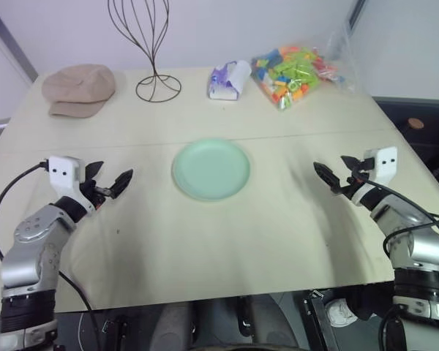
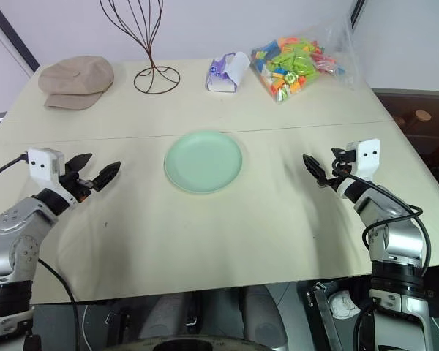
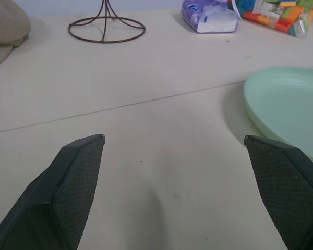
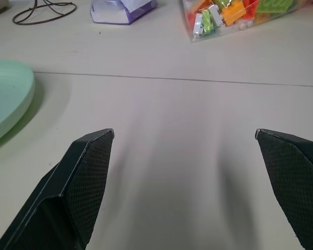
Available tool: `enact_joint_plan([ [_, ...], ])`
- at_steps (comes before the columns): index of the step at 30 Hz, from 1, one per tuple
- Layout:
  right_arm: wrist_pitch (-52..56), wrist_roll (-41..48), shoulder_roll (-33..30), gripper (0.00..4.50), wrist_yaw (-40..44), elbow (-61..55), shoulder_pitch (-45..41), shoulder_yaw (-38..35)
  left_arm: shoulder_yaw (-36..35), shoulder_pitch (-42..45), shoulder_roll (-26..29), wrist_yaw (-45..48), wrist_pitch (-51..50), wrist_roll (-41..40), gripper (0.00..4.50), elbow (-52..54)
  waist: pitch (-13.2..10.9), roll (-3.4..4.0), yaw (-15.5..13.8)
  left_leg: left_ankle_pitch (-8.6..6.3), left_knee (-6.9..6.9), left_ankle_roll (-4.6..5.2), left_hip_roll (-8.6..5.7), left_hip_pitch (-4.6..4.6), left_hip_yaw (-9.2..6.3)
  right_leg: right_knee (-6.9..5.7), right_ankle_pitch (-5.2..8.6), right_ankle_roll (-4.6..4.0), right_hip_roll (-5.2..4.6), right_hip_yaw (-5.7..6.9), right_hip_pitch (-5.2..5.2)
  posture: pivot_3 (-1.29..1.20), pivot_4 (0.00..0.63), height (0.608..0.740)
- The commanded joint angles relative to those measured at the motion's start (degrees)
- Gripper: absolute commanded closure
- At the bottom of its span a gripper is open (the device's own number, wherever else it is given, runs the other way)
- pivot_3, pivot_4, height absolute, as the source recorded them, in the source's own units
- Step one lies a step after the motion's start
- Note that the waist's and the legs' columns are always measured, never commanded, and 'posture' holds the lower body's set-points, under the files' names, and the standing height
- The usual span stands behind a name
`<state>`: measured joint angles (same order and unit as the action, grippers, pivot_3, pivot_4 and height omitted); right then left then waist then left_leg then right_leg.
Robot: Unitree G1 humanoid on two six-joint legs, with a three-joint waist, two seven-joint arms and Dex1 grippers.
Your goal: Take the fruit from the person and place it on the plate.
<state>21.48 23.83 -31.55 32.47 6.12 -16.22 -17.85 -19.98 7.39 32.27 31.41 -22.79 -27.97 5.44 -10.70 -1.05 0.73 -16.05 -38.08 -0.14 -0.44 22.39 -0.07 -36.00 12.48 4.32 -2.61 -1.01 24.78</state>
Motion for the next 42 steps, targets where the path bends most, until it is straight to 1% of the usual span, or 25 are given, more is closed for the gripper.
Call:
enact_joint_plan([
  [1, -1.12, 0.26, 0.27, 0.06, 0.06, -0.71, -1.07, -0.33, -1.71, -0.06, 0.66, 0.0, 1.63, 0.17, 0.0, 1.77, 0.0, 0.0, 0.0, 0.0, 0.0, 0.0, 0.0, 0.0, 0.0, 0.0, 0.0, 0.0, 0.0, 0.0, 0.0, 0.0, 0.15, 0.74],
  [42, -1.88, -0.37, 0.31, 0.06, 0.13, 0.35, -1.83, -0.08, -2.0, -0.13, 0.94, 0.61, 2.54, 0.77, 0.0, 1.26, 0.0, 0.0, 0.01, 0.0, 0.0, 0.0, 0.0, -0.01, 0.0, -0.01, 0.0, 0.0, -0.01, -0.01, 0.0, 0.0, 0.15, 0.74],
])
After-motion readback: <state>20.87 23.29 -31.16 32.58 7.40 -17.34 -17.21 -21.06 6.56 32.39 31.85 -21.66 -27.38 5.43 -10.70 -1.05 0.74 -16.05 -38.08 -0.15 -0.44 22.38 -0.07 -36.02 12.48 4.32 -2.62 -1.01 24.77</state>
